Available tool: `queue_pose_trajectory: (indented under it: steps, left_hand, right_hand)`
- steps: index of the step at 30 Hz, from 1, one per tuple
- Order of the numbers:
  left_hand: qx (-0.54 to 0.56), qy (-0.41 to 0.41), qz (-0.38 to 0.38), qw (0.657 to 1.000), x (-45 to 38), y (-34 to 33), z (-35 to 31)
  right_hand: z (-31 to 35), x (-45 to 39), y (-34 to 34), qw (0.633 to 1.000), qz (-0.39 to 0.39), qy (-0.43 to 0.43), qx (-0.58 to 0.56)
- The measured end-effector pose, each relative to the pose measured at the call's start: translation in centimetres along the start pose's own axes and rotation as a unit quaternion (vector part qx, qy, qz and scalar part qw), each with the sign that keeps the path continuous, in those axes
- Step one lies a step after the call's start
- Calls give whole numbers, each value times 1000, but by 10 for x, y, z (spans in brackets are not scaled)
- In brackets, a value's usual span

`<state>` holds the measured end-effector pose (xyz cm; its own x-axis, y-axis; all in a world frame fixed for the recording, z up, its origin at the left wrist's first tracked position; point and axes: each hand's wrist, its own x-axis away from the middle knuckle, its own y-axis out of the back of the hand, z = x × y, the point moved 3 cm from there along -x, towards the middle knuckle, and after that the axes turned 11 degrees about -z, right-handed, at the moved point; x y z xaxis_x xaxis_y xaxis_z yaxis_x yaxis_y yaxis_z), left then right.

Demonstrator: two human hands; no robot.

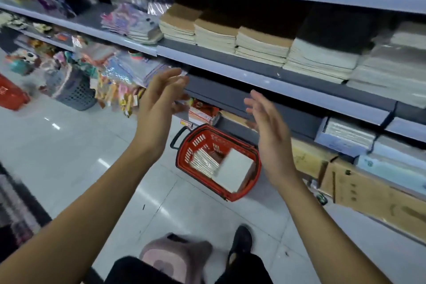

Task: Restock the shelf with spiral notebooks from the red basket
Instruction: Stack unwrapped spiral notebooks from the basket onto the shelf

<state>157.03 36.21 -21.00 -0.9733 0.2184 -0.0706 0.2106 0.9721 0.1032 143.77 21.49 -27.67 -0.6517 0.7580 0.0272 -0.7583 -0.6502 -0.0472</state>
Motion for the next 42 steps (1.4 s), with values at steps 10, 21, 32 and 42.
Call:
queue_pose_trajectory:
  steps: [10, 21, 32, 42]
  left_hand:
    - [-26, 111, 85, 990, -51, -43, 147]
    - [-3, 125, 223, 967, -131, -44, 461]
    - [-48, 142, 252, 956, -125, -43, 680]
    - [-253, 142, 312, 905, -89, -27, 715]
  right_hand:
    - [-121, -42, 18, 982, -165, -96, -14]
    - [-429, -68, -53, 962, -235, -125, 61]
    - [-626, -59, -93, 908, -304, -183, 223]
    - [-635, -26, -97, 866, -331, -252, 278]
